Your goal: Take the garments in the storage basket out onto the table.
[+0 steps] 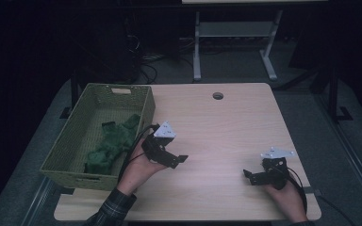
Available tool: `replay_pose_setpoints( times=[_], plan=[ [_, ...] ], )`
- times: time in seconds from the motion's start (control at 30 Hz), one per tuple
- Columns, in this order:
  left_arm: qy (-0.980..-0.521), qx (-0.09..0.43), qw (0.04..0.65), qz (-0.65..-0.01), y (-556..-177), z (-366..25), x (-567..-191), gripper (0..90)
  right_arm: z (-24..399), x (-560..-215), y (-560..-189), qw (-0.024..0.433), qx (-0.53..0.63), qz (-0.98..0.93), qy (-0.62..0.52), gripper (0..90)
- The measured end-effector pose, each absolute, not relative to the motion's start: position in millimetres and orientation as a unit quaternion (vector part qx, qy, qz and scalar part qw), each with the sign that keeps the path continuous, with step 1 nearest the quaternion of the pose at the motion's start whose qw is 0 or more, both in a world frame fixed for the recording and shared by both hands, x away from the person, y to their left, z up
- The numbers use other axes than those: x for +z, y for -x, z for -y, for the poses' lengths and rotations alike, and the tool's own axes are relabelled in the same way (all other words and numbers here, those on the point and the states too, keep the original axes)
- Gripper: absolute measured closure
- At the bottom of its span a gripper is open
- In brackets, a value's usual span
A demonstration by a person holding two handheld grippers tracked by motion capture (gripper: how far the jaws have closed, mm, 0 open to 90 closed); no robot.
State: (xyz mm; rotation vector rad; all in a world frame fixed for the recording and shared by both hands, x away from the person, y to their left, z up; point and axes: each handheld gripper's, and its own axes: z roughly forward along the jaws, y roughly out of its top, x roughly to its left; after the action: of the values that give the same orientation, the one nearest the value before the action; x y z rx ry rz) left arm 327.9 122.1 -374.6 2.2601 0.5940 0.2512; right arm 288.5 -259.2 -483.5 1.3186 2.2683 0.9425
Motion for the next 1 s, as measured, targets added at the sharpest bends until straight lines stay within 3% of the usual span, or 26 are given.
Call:
replay_pose_setpoints(
  times=[1.0],
  plan=[
    [-0.879, 0.097, 0.402, -0.236, -339.2, -171.2, -346.2, 14.7, 259.5, -483.6, -289.2, 0.179, 0.332, -0.799, -0.468, 0.0]
  ],
)
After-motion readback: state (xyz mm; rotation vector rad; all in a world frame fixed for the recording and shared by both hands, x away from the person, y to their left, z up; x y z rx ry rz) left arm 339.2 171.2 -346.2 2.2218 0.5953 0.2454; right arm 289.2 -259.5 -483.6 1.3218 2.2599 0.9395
